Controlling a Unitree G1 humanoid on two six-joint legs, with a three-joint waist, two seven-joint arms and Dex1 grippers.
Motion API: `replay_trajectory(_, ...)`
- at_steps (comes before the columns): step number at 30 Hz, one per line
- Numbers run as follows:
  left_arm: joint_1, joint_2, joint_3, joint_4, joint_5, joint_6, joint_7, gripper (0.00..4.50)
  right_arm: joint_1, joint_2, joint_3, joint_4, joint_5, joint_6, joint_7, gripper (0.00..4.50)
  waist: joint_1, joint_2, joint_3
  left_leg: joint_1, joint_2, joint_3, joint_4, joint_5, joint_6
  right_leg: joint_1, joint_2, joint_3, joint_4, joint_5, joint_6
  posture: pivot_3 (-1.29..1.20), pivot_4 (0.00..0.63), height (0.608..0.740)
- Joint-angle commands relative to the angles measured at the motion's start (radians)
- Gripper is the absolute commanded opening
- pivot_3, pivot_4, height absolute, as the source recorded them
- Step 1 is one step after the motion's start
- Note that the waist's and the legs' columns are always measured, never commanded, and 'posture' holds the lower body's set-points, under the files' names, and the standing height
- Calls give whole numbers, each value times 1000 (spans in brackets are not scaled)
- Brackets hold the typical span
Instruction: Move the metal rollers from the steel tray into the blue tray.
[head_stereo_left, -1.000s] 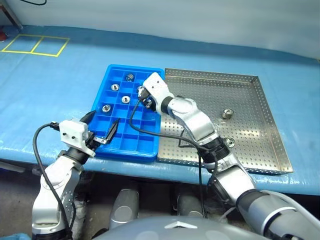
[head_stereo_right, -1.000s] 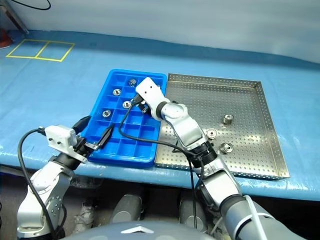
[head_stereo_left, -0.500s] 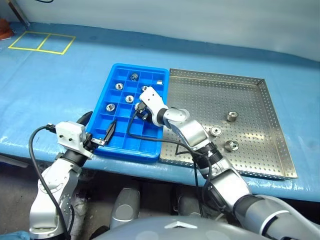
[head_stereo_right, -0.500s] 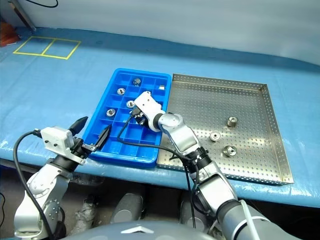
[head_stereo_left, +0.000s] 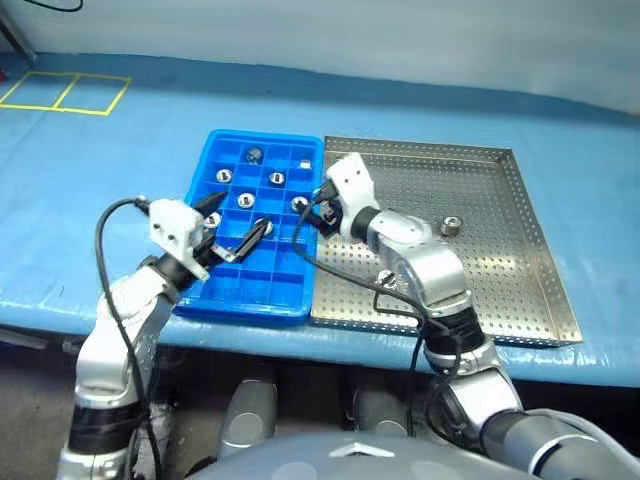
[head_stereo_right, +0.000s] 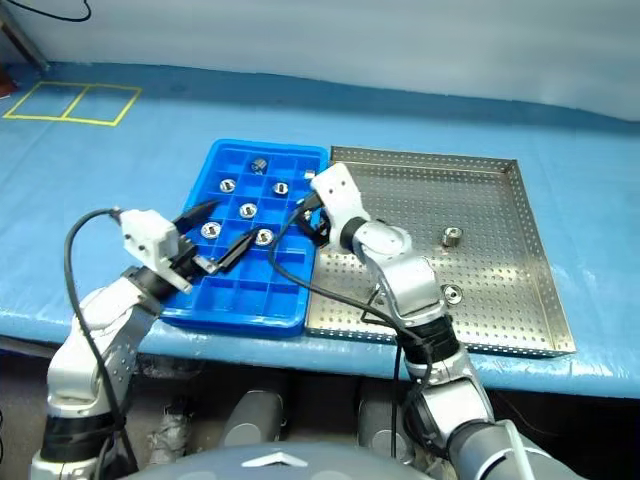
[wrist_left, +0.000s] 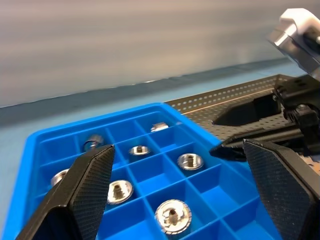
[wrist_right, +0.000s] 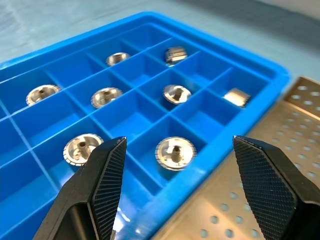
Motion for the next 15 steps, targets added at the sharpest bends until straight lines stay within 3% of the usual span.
replay_trajectory(1,-134,20,-60,67,-35,15,-109,4500,44,-49,-81,-165,14,55,-29,3590,-3,0,0,0,0,0,0,0,0,0,0,0,0,2,1,68,150,740)
replay_trajectory(9,-452,31,-241,335,-51,81,-419,4500,238,-231,-144,-447,19,239,-30,3590,-52,0,0,-1,-2,0,-1,0,1,0,-1,1,-1,0,5,-12,150,740)
replay_trajectory(15,-611,10,-417,564,84,18,-595,4500,405,-252,-183,-596,44,322,-48,3590,-84,1,0,-1,-2,0,-1,-1,2,0,-1,2,0,-2,7,-67,150,740)
